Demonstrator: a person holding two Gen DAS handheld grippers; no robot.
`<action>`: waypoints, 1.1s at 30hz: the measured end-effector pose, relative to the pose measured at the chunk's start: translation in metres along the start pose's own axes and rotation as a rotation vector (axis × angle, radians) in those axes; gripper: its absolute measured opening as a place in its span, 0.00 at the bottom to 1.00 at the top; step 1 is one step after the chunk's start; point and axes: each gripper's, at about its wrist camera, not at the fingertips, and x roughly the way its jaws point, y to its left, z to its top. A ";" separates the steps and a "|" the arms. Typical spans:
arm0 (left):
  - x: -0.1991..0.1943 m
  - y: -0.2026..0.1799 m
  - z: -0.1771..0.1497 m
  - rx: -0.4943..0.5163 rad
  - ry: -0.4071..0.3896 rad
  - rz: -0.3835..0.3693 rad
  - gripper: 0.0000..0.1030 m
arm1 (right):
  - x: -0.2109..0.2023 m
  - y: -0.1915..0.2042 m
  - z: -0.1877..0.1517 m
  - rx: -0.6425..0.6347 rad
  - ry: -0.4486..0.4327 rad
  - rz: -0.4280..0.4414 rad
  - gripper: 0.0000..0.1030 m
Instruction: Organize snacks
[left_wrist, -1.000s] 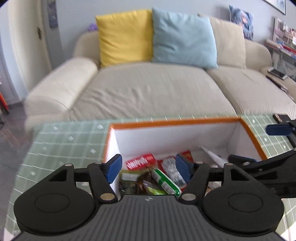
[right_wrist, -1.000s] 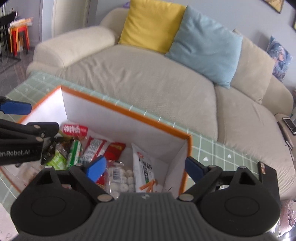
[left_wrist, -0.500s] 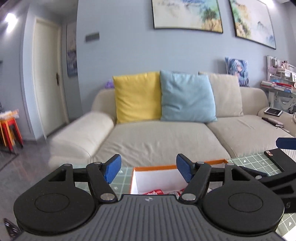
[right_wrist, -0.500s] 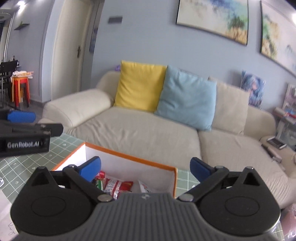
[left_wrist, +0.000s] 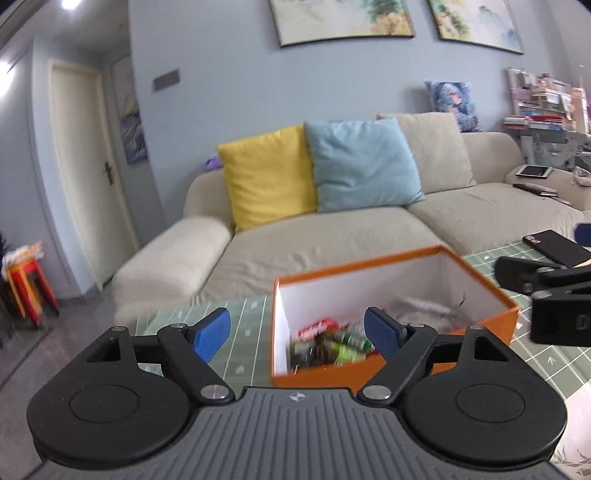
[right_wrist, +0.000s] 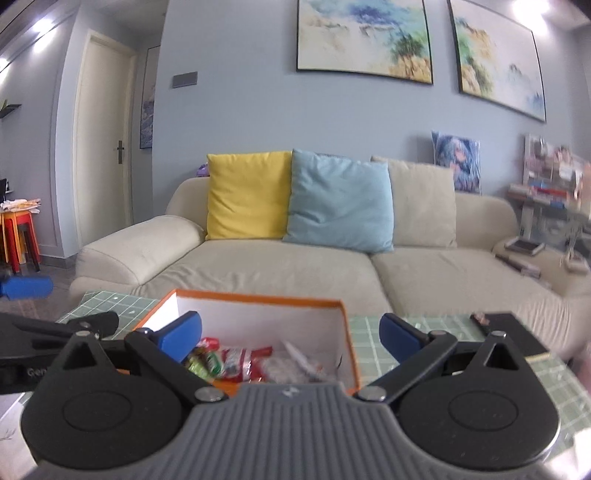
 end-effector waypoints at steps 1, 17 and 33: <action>0.002 0.003 -0.004 -0.023 0.017 0.006 0.93 | 0.000 0.001 -0.005 0.006 0.004 -0.002 0.96; 0.023 -0.001 -0.038 -0.089 0.178 -0.016 0.94 | 0.021 0.006 -0.045 -0.028 0.060 -0.018 0.96; 0.018 0.001 -0.039 -0.123 0.216 -0.020 0.94 | 0.029 0.007 -0.047 -0.040 0.110 -0.011 0.96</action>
